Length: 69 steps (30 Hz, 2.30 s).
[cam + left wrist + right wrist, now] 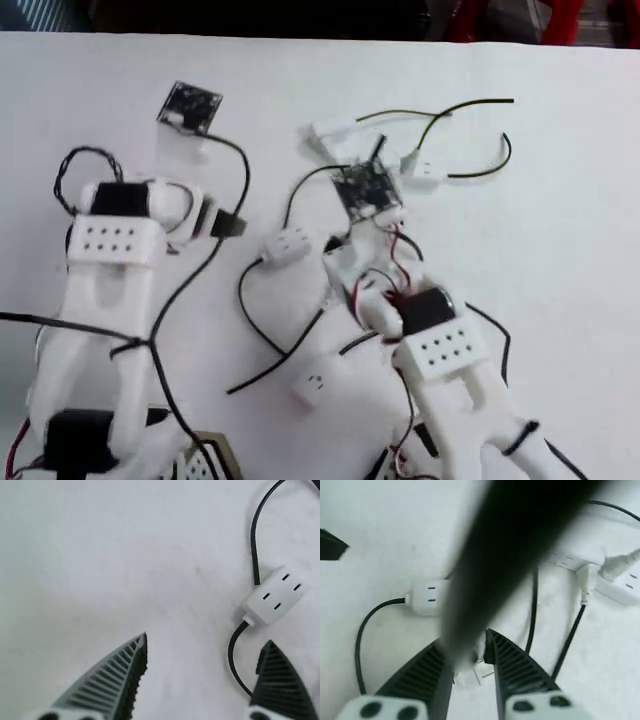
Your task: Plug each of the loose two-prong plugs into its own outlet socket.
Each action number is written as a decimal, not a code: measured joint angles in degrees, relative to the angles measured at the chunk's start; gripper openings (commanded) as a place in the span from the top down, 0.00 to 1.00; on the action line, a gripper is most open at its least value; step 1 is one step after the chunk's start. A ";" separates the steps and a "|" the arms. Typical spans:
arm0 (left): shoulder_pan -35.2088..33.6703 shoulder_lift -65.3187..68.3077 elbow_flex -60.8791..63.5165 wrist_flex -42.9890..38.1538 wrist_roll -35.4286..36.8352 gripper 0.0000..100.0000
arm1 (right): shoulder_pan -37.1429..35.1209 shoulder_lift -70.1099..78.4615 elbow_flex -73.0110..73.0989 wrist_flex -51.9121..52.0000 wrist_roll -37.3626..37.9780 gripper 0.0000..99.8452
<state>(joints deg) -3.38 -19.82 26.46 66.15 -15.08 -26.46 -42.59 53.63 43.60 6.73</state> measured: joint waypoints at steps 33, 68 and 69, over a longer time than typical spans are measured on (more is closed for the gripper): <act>-2.29 -14.42 28.48 -26.99 13.19 0.66 | -3.08 41.49 -22.59 -9.05 2.29 0.98; -2.29 -14.42 28.48 -26.99 13.19 0.66 | -2.46 48.88 -29.98 0.79 -1.93 0.98; -2.29 -14.42 28.48 -26.99 13.19 0.66 | -2.37 49.14 -29.63 0.79 -2.29 0.98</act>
<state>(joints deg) -5.67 -34.24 54.95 39.16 -1.89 -28.84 6.55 24.00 44.40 4.44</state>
